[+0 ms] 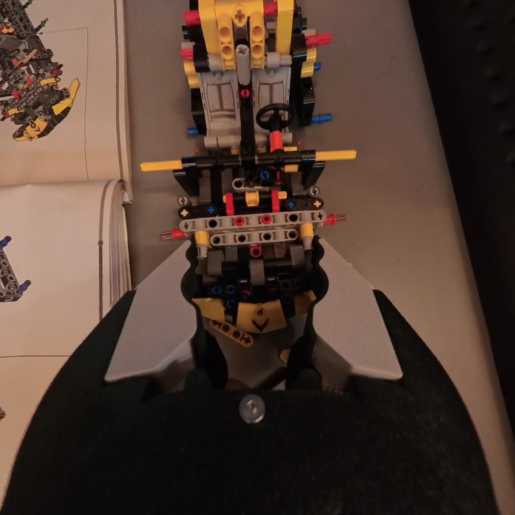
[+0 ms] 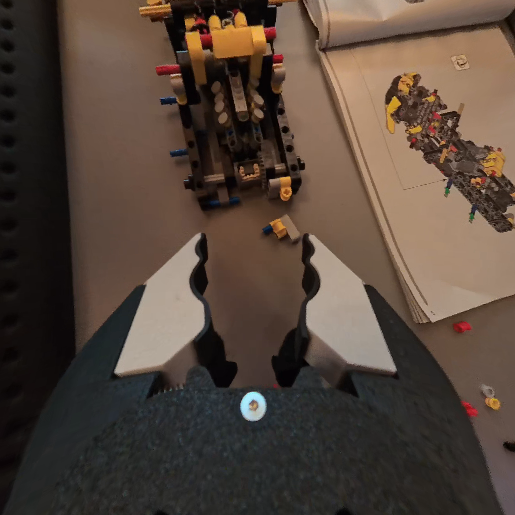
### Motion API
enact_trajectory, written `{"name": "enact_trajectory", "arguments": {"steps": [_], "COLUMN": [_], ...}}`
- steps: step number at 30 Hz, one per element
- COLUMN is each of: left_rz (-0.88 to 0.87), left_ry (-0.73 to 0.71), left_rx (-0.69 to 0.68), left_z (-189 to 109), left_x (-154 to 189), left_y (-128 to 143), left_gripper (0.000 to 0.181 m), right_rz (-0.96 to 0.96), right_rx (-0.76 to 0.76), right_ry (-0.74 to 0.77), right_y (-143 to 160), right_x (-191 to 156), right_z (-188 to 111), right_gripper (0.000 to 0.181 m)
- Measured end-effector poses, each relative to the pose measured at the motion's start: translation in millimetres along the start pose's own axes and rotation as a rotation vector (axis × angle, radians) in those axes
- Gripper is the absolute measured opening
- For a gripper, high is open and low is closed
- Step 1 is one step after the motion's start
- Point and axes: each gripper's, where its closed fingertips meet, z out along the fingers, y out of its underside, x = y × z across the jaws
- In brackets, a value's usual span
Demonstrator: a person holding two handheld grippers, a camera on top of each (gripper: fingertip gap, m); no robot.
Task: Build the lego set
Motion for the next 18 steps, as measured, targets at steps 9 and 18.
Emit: {"name": "enact_trajectory", "arguments": {"steps": [9, 18], "left_rz": [-0.003, -0.003], "left_ry": [-0.004, -0.005], "left_rx": [0.004, 0.007], "left_z": [1, 2], "left_x": [-1, -2], "left_y": [0, 0], "left_gripper": [0.083, 0.083], "right_rz": [-0.023, -0.038], "right_rx": [-0.033, -0.051], "right_ry": [0.032, 0.048], "right_y": [5, 8], "right_x": [1, 3], "right_z": [12, 12], "right_gripper": [0.060, 0.056]}}
